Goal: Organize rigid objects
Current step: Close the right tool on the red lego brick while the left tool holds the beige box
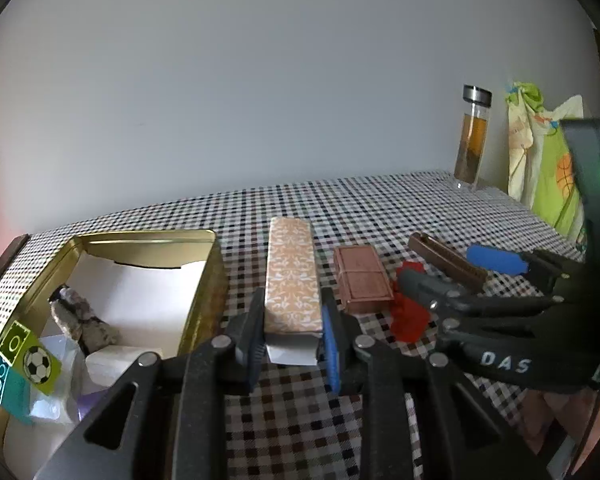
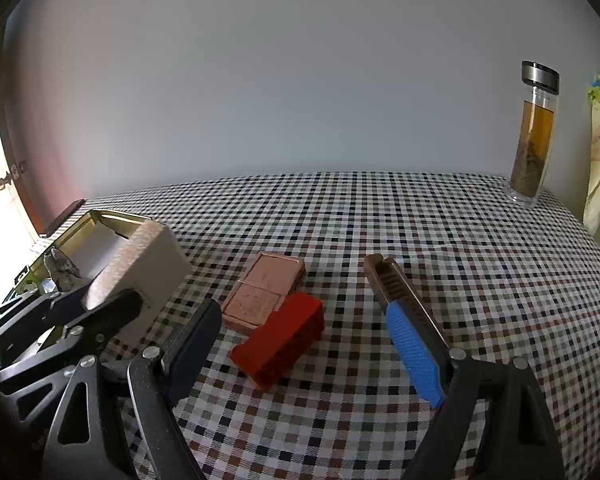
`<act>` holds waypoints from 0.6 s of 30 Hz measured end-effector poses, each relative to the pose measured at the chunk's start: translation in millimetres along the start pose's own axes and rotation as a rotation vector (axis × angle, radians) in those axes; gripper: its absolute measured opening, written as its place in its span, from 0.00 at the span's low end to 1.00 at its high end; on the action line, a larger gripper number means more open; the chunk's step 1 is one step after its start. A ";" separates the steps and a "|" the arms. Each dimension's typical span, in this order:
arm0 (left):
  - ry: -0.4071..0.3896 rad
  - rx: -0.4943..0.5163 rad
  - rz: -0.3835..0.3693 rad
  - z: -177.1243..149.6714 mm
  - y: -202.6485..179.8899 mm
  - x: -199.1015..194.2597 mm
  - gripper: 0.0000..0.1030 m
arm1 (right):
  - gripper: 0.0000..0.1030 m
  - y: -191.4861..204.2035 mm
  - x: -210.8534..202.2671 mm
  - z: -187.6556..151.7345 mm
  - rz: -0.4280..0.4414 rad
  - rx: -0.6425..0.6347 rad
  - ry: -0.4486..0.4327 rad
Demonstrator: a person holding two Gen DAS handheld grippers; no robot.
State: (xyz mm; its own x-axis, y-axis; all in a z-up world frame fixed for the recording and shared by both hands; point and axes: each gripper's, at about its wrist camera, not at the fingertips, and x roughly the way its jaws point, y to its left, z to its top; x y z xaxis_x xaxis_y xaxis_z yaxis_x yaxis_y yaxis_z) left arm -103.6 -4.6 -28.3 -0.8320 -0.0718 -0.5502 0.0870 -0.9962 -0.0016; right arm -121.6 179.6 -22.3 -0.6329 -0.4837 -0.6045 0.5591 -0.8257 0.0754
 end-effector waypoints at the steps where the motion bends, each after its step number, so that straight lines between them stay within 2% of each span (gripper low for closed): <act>1: -0.005 -0.004 0.003 -1.0 0.6 -1.6 0.23 | 0.84 2.5 1.8 -0.1 -0.006 -0.012 0.010; 6: -0.018 -0.012 0.006 -2.9 0.7 -5.1 0.23 | 0.84 12.7 15.6 1.0 -0.019 -0.064 0.076; 9: -0.019 -0.011 0.005 -3.3 0.1 -5.2 0.23 | 0.84 12.2 28.7 -1.3 0.037 -0.054 0.156; 11: -0.023 -0.011 0.003 -3.2 -1.2 -5.1 0.23 | 0.71 10.4 31.2 -2.0 0.056 -0.042 0.173; 12: -0.024 -0.010 0.003 -3.4 -2.1 -5.0 0.23 | 0.59 9.0 31.0 -2.3 0.059 -0.034 0.174; 13: -0.024 -0.008 0.001 -3.7 -2.7 -4.7 0.23 | 0.51 7.1 30.7 -2.5 0.069 -0.023 0.175; 16: -0.031 -0.007 0.000 -4.1 -2.3 -6.0 0.23 | 0.34 3.6 29.8 -2.6 0.072 -0.004 0.172; 18: -0.034 -0.004 -0.002 -4.6 -2.7 -6.6 0.23 | 0.31 1.9 26.9 -2.4 0.071 0.004 0.158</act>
State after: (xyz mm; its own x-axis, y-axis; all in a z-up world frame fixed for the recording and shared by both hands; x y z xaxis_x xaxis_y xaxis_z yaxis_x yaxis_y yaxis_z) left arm -95.8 -1.3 -28.6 -0.8505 -0.0713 -0.5212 0.0871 -0.9962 -0.0059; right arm -136.2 165.8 -40.3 -0.4999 -0.4895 -0.7145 0.5971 -0.7924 0.1251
